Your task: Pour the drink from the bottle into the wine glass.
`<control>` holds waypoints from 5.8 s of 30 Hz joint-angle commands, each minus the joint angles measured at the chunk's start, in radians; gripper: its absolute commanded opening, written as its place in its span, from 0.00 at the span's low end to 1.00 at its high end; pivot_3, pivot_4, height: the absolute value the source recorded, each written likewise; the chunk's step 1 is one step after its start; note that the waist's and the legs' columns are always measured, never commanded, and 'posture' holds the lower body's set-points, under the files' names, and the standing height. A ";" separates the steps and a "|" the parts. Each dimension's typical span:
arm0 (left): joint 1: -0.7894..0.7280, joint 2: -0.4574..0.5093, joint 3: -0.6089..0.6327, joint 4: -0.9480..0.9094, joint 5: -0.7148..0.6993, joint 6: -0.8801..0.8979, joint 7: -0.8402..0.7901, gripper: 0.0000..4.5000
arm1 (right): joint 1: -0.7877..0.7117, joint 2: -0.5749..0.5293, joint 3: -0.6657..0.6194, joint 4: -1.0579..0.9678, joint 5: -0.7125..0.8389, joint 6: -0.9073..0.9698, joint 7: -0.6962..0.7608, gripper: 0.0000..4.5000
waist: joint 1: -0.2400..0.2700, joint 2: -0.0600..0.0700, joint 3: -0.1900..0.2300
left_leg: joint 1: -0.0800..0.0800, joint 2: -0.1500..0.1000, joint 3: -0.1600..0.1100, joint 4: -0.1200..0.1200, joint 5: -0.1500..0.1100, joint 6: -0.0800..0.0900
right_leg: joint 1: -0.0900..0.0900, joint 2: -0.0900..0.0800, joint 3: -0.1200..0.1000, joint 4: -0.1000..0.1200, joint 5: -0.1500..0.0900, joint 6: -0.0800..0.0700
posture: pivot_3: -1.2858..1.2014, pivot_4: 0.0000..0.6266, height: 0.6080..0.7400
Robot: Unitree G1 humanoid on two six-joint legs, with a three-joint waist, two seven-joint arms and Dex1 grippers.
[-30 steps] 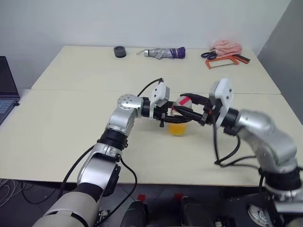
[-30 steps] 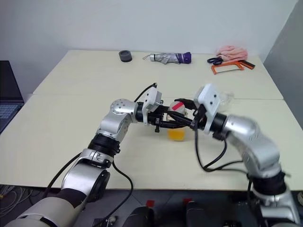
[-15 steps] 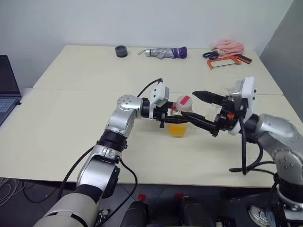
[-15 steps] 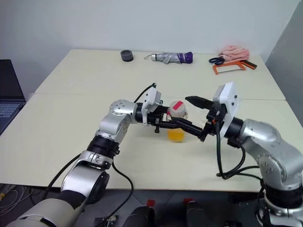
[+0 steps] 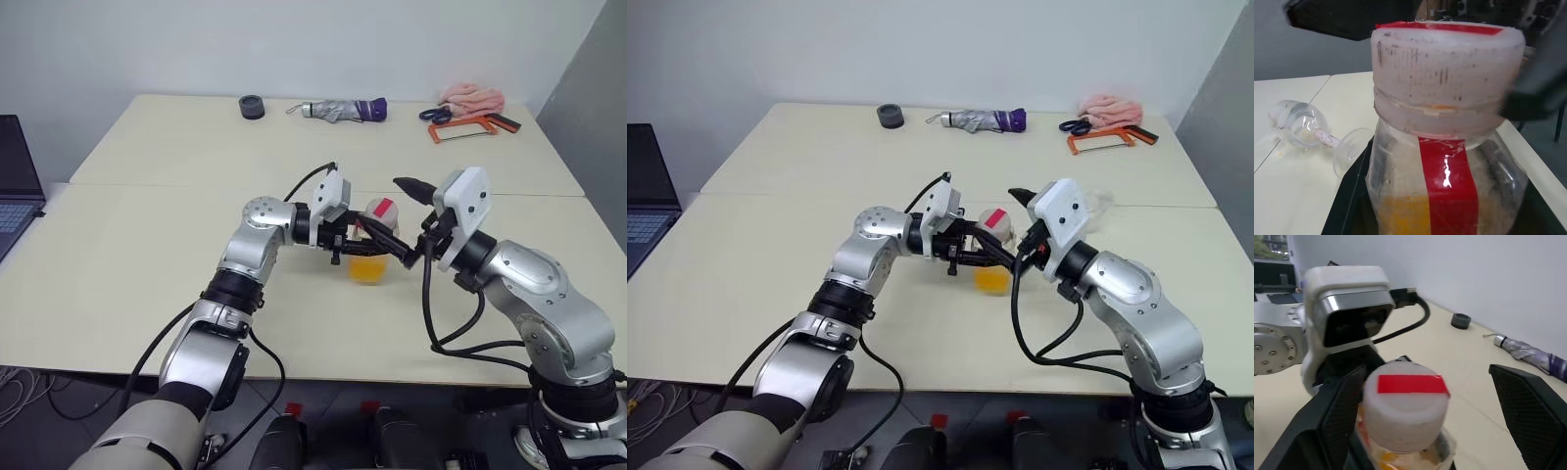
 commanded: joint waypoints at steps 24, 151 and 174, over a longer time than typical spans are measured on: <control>-0.026 0.003 0.013 -0.029 -0.021 -0.010 0.008 0.39 | 0.036 -0.071 -0.105 -0.128 0.175 0.081 0.032 0.96 | -0.002 0.000 0.000 | 0.000 0.000 0.000 0.000 0.000 0.000 | 0.000 0.000 0.000 0.000 0.000 0.000 | 0.52 0.24 1.00; -0.014 0.012 0.035 -0.027 -0.030 0.000 0.050 0.39 | 0.486 -0.145 -0.446 0.003 0.143 -0.025 0.089 0.38 | 0.006 0.000 0.000 | -0.001 -0.001 0.003 0.001 0.000 0.001 | 0.001 0.000 0.000 0.000 0.000 0.000 | 0.52 0.24 1.00; 0.018 0.126 0.269 -0.011 -0.006 0.007 0.502 0.39 | 0.316 -0.179 -0.215 -0.066 0.173 0.018 0.172 1.00 | -0.011 0.000 0.000 | 0.003 0.002 0.000 0.001 0.000 0.000 | 0.001 0.005 0.001 0.002 0.000 0.000 | 0.52 0.24 1.00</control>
